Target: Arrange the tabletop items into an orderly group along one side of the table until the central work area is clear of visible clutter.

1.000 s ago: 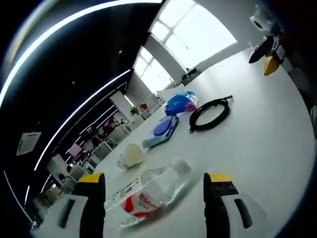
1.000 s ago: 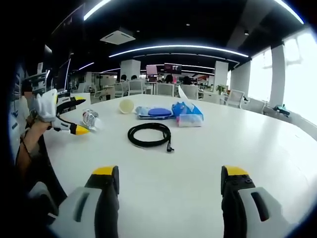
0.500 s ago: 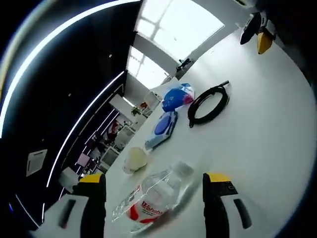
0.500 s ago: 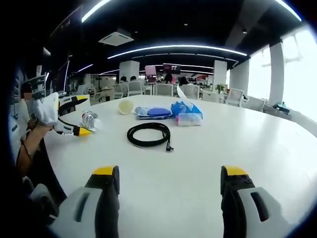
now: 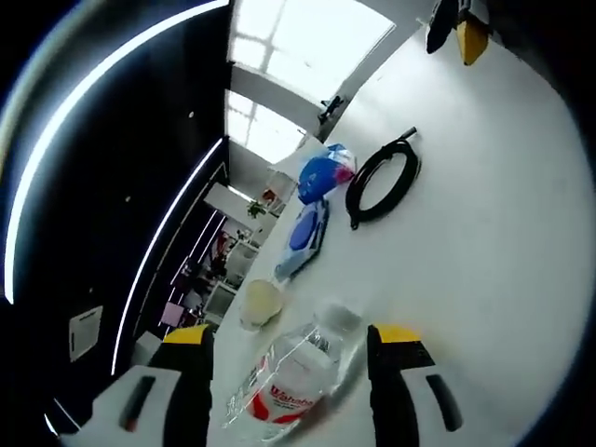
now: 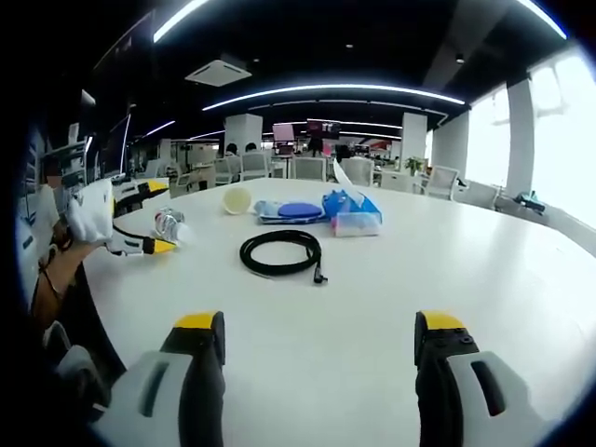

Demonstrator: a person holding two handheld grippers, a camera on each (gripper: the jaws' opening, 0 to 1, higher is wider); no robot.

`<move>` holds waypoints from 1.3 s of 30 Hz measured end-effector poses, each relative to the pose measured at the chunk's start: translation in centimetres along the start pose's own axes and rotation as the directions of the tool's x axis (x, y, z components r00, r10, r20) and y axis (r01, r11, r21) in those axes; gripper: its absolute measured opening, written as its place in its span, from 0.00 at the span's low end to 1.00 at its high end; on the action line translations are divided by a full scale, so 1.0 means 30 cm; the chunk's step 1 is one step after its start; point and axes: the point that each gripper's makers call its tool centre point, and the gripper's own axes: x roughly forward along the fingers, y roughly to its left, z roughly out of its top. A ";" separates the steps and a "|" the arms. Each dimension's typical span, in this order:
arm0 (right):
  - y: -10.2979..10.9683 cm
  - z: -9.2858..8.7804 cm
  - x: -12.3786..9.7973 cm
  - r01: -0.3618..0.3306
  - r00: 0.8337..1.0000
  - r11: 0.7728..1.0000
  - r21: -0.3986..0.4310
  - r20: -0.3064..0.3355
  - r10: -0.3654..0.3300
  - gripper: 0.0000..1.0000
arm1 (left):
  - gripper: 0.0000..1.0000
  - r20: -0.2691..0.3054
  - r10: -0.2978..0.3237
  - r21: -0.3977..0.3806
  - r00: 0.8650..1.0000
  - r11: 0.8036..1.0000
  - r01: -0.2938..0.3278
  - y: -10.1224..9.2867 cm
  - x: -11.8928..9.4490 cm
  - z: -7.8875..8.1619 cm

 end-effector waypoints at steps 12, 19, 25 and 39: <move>-0.004 -0.002 0.001 -0.001 1.000 1.000 0.005 0.002 0.001 0.81 | 0.63 -0.008 -0.008 0.070 1.000 0.998 0.008 -0.027 0.019 0.016; -0.006 -0.003 -0.001 -0.001 1.000 1.000 0.008 0.003 0.001 0.80 | 0.57 -0.015 -0.017 0.093 1.000 0.995 0.018 -0.025 0.028 0.017; -0.012 -0.002 -0.005 0.006 1.000 1.000 0.008 0.006 -0.006 0.80 | 0.52 -0.011 -0.037 0.101 0.999 0.994 0.038 -0.039 0.031 0.018; -0.019 -0.005 -0.007 0.010 1.000 1.000 0.012 0.005 -0.010 0.80 | 0.42 -0.035 -0.038 0.231 0.999 0.972 0.045 -0.073 0.040 0.011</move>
